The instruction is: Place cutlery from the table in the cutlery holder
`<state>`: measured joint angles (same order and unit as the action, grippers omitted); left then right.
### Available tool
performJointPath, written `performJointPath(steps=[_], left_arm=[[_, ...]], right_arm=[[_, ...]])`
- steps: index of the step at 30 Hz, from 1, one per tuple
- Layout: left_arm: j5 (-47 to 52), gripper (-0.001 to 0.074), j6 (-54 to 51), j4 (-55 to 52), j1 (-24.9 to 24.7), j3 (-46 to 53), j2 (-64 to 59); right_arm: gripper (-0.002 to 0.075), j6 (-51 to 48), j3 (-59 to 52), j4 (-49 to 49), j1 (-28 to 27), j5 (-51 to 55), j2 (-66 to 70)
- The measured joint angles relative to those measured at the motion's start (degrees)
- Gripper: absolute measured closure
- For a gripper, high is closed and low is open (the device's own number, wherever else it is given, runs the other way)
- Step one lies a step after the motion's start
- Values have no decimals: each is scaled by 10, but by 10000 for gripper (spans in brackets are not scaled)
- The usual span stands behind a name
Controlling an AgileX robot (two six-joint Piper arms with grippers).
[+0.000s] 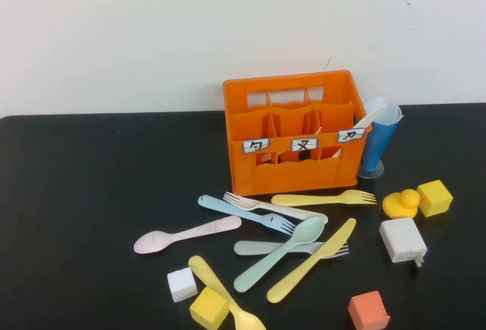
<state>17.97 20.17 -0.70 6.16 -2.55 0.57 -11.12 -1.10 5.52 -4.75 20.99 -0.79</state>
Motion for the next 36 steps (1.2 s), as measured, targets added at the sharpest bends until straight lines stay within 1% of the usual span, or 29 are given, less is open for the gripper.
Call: performJointPath(steps=[6,11,13,16,23,36], left_arm=[[-32,735,-39,7,13,39,0],[3,735,-107,34,13,40,0],[6,735,-145,41,8,40,0],[7,735,-169,48,-7,40,0],[7,735,-177,49,-31,40,0],[9,735,-180,50,-31,40,0]], right_arm=[[729,0,0,0,0,0,0],[729,0,0,0,0,0,0],[729,0,0,0,0,0,0],[729,0,0,0,0,0,0],[729,0,0,0,0,0,0],[729,0,0,0,0,0,0]])
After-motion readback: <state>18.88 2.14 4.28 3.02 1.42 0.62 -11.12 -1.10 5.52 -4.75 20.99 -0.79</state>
